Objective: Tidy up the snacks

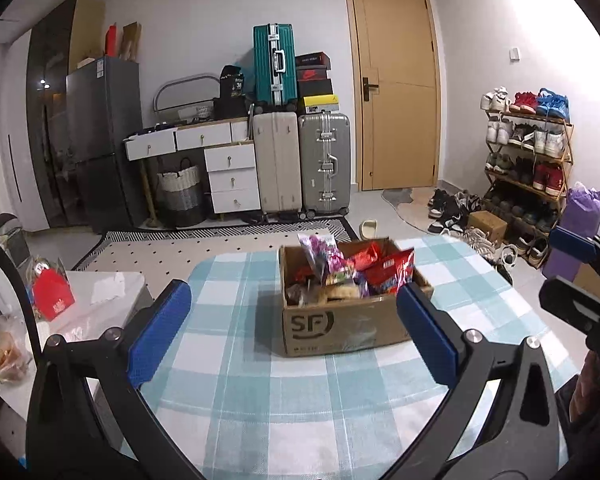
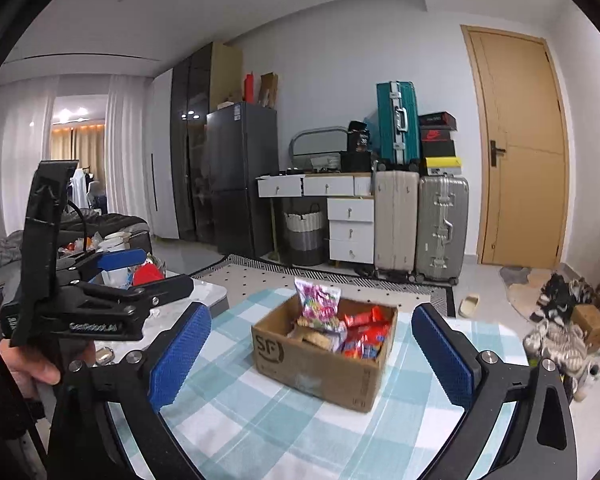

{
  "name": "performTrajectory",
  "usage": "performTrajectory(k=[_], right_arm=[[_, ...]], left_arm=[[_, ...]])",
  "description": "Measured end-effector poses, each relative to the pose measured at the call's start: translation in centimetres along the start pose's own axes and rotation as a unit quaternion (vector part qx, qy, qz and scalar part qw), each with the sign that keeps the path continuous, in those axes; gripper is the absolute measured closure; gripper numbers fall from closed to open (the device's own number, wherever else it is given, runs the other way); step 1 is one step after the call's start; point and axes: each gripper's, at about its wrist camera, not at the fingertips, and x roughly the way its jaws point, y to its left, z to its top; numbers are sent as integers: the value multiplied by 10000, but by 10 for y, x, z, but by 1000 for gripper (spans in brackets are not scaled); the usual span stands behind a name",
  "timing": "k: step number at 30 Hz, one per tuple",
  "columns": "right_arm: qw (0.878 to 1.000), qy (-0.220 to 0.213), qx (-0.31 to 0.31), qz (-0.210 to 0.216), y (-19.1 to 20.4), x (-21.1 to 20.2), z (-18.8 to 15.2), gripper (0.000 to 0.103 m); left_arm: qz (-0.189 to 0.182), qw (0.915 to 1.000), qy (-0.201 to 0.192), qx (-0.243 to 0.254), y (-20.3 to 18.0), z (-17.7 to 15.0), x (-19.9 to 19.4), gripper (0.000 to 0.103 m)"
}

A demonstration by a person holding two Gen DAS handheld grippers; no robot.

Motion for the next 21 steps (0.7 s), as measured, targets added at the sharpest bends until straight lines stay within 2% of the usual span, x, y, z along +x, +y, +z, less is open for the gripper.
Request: performTrajectory(k=[6,17,21], right_arm=[[9995,61,275,-115,-12,-2,-41,1],[9964,423,688,-268,-42,22,-92,1],[9964,427,634,-362,-43,28,-107,1]], left_arm=[[87,9999,-10,-97,2,-25,13,0],[225,9990,-276,-270,11,-74,34,0],[260,9987,20,-429,19,-98,57,0]])
